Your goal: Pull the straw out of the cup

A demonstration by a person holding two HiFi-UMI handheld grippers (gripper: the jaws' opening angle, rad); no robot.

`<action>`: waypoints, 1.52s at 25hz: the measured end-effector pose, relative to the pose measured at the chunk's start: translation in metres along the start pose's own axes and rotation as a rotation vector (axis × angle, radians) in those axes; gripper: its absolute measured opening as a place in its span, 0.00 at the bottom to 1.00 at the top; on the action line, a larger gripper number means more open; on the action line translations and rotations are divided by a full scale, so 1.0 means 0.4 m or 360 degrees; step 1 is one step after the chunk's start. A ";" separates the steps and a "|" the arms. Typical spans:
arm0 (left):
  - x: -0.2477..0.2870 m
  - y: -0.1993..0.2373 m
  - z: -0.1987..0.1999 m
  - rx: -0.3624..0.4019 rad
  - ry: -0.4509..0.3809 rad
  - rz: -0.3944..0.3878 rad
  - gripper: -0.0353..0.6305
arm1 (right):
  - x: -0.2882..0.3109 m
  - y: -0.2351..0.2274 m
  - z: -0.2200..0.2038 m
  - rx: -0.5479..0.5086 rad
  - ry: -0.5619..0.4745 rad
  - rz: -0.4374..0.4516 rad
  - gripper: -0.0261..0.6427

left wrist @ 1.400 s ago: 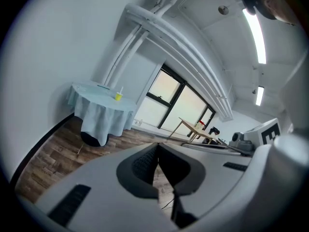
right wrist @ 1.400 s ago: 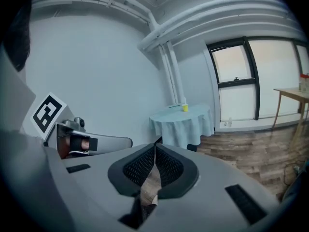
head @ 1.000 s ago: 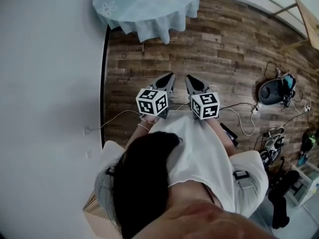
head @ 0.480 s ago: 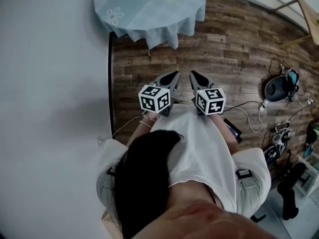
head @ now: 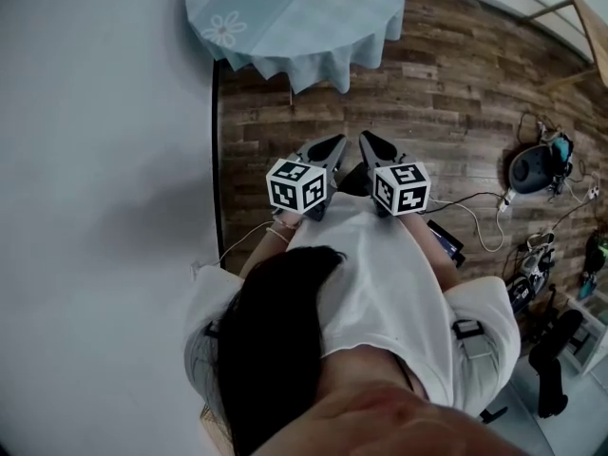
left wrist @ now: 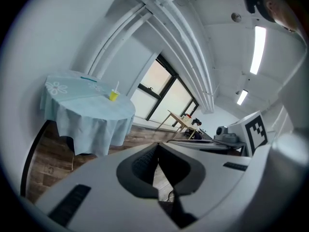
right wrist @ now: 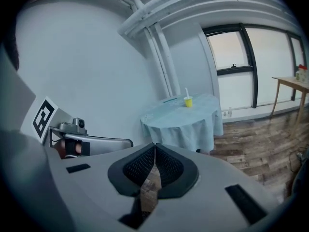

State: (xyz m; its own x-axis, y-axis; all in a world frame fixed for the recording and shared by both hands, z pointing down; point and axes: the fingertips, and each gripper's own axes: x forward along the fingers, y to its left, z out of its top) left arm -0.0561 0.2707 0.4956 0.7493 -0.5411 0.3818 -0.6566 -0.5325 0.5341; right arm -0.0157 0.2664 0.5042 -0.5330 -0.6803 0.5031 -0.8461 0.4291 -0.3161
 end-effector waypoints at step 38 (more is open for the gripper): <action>0.325 0.296 0.336 -0.0182 -0.0143 0.0460 0.06 | 0.388 -0.387 0.367 -0.0005 0.0023 0.0375 0.09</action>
State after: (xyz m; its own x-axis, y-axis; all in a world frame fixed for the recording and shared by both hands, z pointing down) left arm -0.0480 0.0498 0.5070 0.5193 -0.7172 0.4647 -0.8234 -0.2744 0.4967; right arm 0.0324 0.0069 0.5132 -0.7156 -0.5525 0.4274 -0.6984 0.5768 -0.4237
